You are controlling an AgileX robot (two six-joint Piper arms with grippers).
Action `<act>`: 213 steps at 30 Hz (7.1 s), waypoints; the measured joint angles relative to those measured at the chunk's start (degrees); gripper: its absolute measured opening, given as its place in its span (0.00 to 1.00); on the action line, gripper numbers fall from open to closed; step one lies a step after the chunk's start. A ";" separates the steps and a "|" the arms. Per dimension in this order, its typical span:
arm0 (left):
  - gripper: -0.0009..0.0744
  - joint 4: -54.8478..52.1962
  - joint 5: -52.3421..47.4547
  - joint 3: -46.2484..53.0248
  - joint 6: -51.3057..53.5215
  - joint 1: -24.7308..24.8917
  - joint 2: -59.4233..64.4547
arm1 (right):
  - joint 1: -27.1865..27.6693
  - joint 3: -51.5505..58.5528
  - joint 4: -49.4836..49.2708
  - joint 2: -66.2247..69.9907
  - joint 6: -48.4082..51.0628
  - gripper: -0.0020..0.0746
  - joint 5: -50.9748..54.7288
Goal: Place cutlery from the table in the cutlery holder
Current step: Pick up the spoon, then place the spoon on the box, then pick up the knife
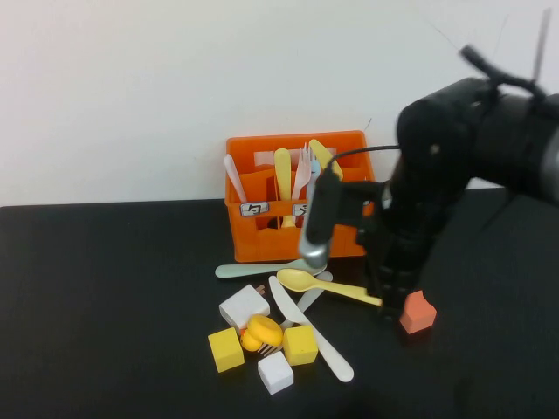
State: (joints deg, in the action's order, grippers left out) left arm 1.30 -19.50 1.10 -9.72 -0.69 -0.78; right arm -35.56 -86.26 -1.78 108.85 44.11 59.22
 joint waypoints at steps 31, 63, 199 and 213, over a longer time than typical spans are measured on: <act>0.01 0.00 0.00 0.00 0.00 0.00 0.00 | -1.86 -1.31 7.60 15.82 -9.94 0.52 -22.22; 0.01 0.00 0.00 0.00 -0.13 0.00 0.00 | -0.26 -2.21 11.48 22.27 -14.39 0.28 -26.64; 0.01 0.00 0.00 0.00 -0.19 0.00 0.00 | 8.30 78.34 -2.58 -89.30 -21.95 0.02 -60.90; 0.01 0.00 0.00 0.00 -0.19 0.00 0.00 | 36.02 87.84 0.60 -106.35 -29.62 0.02 -51.37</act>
State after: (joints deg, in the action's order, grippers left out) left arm 1.30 -19.50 1.10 -9.91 -0.69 -0.78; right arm 0.46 1.58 -1.18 2.50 14.49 7.85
